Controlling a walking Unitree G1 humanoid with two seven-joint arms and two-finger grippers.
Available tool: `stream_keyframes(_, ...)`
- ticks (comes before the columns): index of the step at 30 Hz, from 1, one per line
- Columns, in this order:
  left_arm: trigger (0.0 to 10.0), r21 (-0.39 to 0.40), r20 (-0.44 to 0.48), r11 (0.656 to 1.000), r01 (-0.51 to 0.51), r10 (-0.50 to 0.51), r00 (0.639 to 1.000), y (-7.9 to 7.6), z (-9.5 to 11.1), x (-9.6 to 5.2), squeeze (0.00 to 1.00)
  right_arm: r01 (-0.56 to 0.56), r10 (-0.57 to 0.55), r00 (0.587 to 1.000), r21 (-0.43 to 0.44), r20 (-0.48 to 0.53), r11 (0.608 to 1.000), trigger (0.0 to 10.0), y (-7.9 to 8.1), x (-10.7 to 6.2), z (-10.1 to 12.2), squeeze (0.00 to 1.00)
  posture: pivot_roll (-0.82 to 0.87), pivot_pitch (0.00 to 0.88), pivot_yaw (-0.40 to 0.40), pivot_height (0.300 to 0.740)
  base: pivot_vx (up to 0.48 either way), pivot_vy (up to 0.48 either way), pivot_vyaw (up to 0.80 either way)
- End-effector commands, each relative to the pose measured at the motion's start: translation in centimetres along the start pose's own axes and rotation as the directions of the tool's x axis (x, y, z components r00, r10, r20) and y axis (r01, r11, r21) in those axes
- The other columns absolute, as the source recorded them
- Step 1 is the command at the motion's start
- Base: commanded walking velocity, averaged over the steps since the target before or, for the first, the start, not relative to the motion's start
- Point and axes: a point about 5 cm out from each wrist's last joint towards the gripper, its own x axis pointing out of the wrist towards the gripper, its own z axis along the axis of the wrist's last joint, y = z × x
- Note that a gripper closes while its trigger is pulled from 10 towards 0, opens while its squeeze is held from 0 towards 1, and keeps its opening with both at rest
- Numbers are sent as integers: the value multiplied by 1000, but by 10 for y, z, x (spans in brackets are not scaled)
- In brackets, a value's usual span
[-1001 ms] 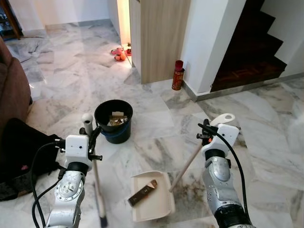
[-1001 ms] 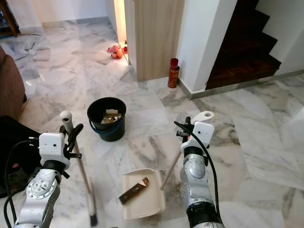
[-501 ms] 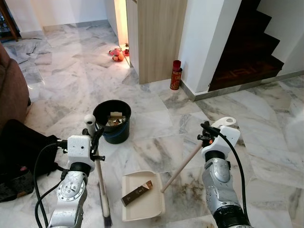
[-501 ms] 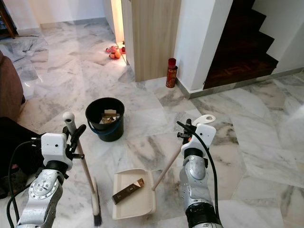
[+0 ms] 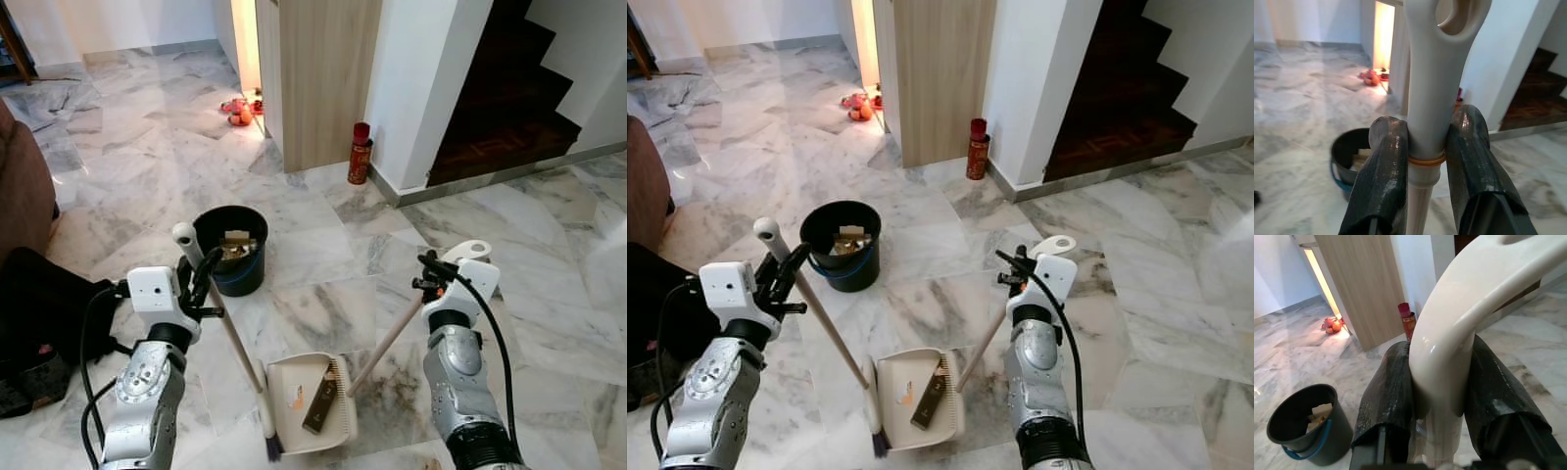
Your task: Sweep floor
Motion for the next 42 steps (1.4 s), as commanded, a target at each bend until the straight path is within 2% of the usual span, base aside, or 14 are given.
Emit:
stream_keyframes(1,10000,44,70,999,-13,9,998,1,15,1,0,-20,19,999,34,27,999,10000,7,5,9,0,169,46,-23,740,0,0,0)
stream_keyframes(3,10000,93,85,995,-26,18,996,3,18,-1,0,-20,20,999,35,26,999,10000,8,5,8,0,168,47,-23,740,0,0,0)
stream_keyframes(4,10000,93,85,995,-26,18,996,3,18,-1,0,-20,20,999,35,26,999,10000,8,5,8,0,168,47,-23,740,0,0,0)
stream_keyframes(8,10000,198,94,980,-25,7,996,4,19,-4,0,-21,20,999,37,25,999,10000,8,5,8,0,169,49,-21,740,0,0,0)
stream_keyframes(10,10000,278,54,961,1,-17,998,3,11,-7,0,-27,26,999,37,26,999,10000,9,5,9,0,171,56,-18,740,0,0,0)
stream_keyframes(11,10000,290,43,957,8,-21,999,3,9,-8,0,-30,29,999,36,26,999,10000,10,5,9,0,170,58,-18,740,0,0,0)
stream_keyframes(14,10000,293,-17,956,-27,33,999,11,-8,-16,0,-41,40,999,36,28,999,10000,12,5,9,0,167,58,-17,740,0,0,0)
stream_keyframes(18,10000,319,-37,947,-49,64,997,15,-13,-20,0,-41,40,999,35,29,999,10000,12,5,9,0,166,61,-17,740,0,0,0)
stream_keyframes(21,10000,299,-59,951,-82,104,993,19,-19,-25,0,-42,41,998,31,36,999,10000,10,4,10,0,172,68,-17,740,0,0,0)
stream_keyframes(33,10000,298,-46,950,-90,108,993,20,-17,-22,0,-53,52,998,33,41,998,10000,12,4,11,0,169,83,-16,740,0,0,489)
stream_keyframes(42,10000,270,-29,959,-87,98,995,17,-13,-21,0,-53,52,998,34,36,998,10000,12,4,11,0,170,109,-13,740,0,0,0)
